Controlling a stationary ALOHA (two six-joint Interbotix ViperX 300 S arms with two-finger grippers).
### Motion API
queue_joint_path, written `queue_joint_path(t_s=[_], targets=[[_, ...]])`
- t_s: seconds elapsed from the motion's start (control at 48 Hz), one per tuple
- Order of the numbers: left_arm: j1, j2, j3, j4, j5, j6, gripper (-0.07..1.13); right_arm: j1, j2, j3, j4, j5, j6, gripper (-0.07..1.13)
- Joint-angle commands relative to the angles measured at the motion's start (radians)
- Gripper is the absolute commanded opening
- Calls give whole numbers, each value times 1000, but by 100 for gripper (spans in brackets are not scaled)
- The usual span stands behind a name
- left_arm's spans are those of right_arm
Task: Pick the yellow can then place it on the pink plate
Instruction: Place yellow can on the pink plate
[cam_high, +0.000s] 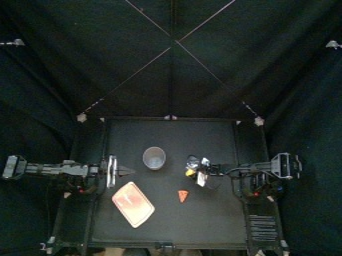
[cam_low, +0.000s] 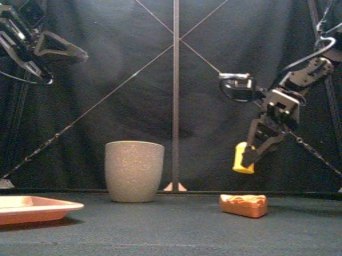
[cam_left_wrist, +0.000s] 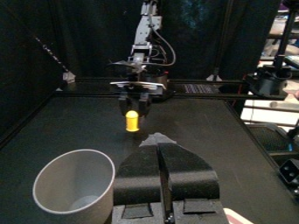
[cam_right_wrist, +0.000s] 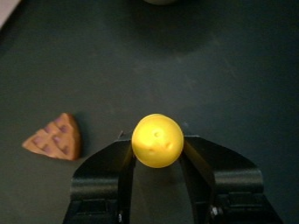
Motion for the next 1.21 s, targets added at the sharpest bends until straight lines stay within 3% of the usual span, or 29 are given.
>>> queue_joint_path(t_s=[0.021,0.292,0.625,1.208], targets=[[25,8,-14,0,-9,-3,-3,54,54,-112,-8,-5,-2,57],[55,17,-17,0,-8,-2,-3,167,327,-423,-11,21,-2,57],[75,21,-18,0,-8,5,-3,264,555,-813,-44,198,-2,57],[110,21,-11,3,-2,6,-3,259,859,-1261,-48,314,-2,61]])
